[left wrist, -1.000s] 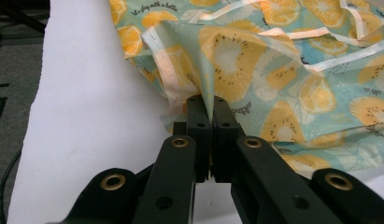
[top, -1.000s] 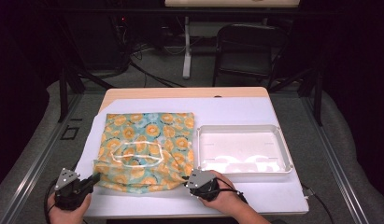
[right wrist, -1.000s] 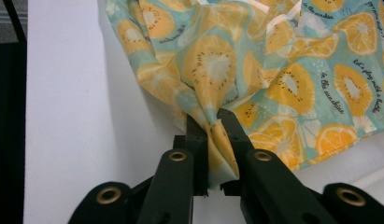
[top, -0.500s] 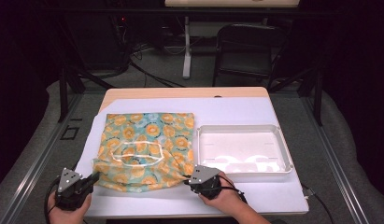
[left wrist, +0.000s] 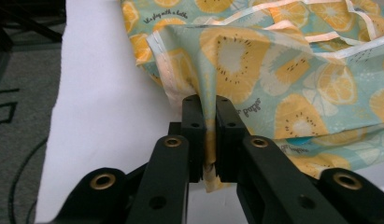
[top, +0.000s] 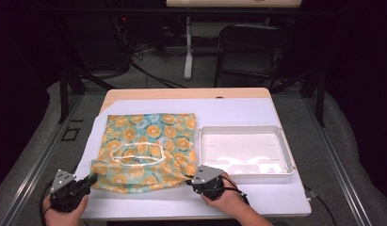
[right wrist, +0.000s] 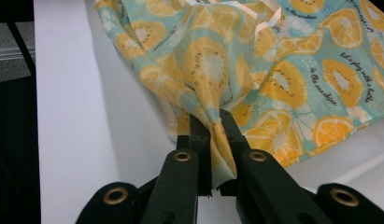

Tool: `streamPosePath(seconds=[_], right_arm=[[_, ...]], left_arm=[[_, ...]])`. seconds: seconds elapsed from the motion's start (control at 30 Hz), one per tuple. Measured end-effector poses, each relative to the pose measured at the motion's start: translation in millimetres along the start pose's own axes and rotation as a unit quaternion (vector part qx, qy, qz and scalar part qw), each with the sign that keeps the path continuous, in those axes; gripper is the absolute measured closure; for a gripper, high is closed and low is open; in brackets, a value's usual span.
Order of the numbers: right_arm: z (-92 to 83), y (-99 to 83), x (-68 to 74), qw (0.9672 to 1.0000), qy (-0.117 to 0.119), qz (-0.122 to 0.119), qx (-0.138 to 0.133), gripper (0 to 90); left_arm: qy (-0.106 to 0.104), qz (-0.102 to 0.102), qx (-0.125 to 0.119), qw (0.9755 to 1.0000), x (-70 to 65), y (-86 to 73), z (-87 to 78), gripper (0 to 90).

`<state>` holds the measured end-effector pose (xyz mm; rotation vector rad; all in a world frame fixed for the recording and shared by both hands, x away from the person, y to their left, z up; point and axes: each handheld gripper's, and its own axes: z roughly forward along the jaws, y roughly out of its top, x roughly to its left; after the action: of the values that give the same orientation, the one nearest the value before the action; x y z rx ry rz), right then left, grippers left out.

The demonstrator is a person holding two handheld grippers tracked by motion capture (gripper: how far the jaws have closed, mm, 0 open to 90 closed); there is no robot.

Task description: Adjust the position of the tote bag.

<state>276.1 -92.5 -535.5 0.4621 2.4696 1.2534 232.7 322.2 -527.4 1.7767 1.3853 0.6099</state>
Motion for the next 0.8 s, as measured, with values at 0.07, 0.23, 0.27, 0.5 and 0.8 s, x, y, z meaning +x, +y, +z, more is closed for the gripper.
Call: streamPosePath(seconds=[0.07, 0.23, 0.27, 0.5, 0.8], right_arm=[[0.5, -0.2, 0.1, 1.0000, 0.000, -0.001, 0.001, 88.3], [0.7, -0.5, 0.2, 1.0000, 0.002, -0.003, 0.004, 88.2], [0.5, -0.5, 0.1, 1.0000, 0.001, -0.004, 0.005, 88.2], [0.7, -0.6, 1.4, 0.9999, 0.000, -0.009, 0.008, 88.1], [1.0, -0.9, 2.1, 0.9999, 0.000, -0.010, 0.008, 87.8]], left_arm=[[-0.005, -0.001, 0.011, 0.9999, 1.1, -0.4, 1.8, 80.7], [-0.025, 0.000, 0.027, 0.9993, 0.1, -2.1, 9.0, 67.6], [-0.026, 0.003, 0.032, 0.9992, -0.4, -2.4, 10.7, 65.3], [-0.016, 0.015, 0.053, 0.9984, -3.3, -4.4, 22.1, 52.6], [-0.020, 0.013, 0.053, 0.9983, 0.7, -5.5, 30.9, 49.9]])
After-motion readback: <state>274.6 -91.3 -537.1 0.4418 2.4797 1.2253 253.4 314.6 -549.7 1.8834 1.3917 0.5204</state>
